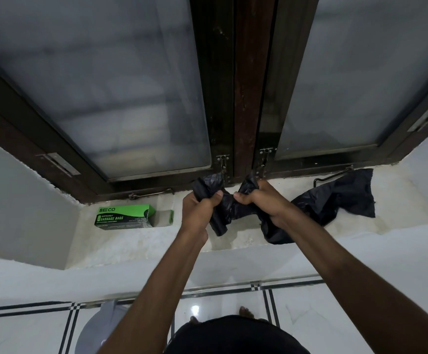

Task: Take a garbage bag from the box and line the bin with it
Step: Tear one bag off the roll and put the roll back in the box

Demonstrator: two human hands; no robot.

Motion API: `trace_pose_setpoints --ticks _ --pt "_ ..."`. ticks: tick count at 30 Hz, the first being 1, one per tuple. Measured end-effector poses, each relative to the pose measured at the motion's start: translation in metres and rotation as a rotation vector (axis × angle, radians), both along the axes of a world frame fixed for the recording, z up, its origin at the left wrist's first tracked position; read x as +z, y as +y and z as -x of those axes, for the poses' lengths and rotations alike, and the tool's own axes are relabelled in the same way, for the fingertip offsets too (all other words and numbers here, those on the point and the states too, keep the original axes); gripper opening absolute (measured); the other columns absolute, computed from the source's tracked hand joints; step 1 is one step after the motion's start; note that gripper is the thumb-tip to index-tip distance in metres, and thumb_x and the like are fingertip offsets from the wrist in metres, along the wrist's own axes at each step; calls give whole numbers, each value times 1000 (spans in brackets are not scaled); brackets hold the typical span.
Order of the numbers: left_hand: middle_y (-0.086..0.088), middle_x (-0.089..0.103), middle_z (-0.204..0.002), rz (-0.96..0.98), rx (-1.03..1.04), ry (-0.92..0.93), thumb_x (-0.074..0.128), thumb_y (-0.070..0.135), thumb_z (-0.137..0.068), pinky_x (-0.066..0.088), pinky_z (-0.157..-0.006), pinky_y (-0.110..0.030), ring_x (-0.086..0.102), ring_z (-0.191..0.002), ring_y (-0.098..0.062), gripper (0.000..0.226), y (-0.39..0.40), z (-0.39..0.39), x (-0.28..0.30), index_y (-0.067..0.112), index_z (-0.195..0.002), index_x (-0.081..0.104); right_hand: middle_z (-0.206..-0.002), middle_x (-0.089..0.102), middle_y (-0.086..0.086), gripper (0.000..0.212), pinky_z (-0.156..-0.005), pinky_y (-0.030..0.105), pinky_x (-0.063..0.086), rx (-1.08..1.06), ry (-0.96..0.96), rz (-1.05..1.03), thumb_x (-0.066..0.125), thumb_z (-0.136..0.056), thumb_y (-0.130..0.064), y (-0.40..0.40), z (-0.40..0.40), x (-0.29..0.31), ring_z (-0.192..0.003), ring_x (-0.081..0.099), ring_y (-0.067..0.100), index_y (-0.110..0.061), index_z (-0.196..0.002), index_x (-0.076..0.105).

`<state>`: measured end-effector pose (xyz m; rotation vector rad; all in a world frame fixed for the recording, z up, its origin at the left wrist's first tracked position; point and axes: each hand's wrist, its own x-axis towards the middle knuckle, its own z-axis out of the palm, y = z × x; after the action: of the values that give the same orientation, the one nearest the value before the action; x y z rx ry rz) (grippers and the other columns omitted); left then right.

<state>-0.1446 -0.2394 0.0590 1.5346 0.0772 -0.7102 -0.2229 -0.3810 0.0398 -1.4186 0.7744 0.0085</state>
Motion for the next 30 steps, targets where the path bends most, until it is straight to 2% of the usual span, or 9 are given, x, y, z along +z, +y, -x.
trace_pose_setpoints --ticks 4,7,10,15,17,20,23,26,30 --pt "-2 71 -87 23 83 43 70 2 -88 56 -84 -39 67 -86 -24 15 5 -2 2 15 -84 65 -94 75 8 10 -90 38 53 -96 38 96 74 -85 -14 3 1 -4 -96 70 27 -12 -92 68" --pt "-6 68 -87 60 216 50 69 0 -87 53 -91 -44 64 -91 -28 14 20 -31 9 12 -86 63 -89 67 7 16 -77 33 43 -188 158 324 71 -89 -20 -18 16 -10 -92 64 28 -15 -78 61" --pt "-6 67 -86 80 238 21 67 1 -89 55 -84 -40 65 -82 -25 13 31 -56 12 12 -84 62 -92 70 9 19 -82 36 49 -130 188 470 72 -89 -27 -36 28 -14 -95 67 30 -20 -75 61" --pt "-7 72 -96 69 106 145 72 14 -89 58 -77 -41 68 -88 -22 17 25 -41 8 9 -103 64 -97 70 3 20 -78 31 47 189 79 659 73 -87 -39 -24 17 -1 -98 67 25 -21 -94 67" --pt "-8 72 -101 92 95 241 73 18 -88 57 -72 -38 68 -92 -24 20 27 -34 6 11 -105 63 -115 70 0 45 -87 36 52 257 53 682 74 -81 -52 -18 12 3 -109 65 23 -23 -113 64" --pt "-12 71 -108 124 101 335 69 24 -91 56 -73 -39 67 -100 -27 23 34 -32 0 11 -108 62 -142 57 0 82 -100 40 49 347 139 760 73 -75 -64 -11 5 7 -127 57 25 -27 -142 43" --pt "-14 68 -108 229 152 386 60 20 -96 57 -80 -42 65 -101 -30 19 44 -29 -3 8 -111 60 -138 60 -1 67 -89 31 45 410 115 873 70 -82 -59 -7 2 5 -123 59 23 -30 -137 45" --pt "-13 67 -104 295 156 414 55 13 -98 52 -98 -48 64 -102 -30 13 51 -26 -2 6 -106 61 -139 60 1 63 -96 35 46 399 112 1082 64 -90 -52 -4 1 -1 -124 57 24 -23 -143 47" --pt "-15 70 -105 313 146 409 58 12 -97 55 -94 -48 66 -103 -30 17 57 -26 -6 3 -111 63 -125 66 7 35 -95 34 49 122 -118 1262 63 -95 -24 3 8 -7 -113 60 26 -13 -128 63"
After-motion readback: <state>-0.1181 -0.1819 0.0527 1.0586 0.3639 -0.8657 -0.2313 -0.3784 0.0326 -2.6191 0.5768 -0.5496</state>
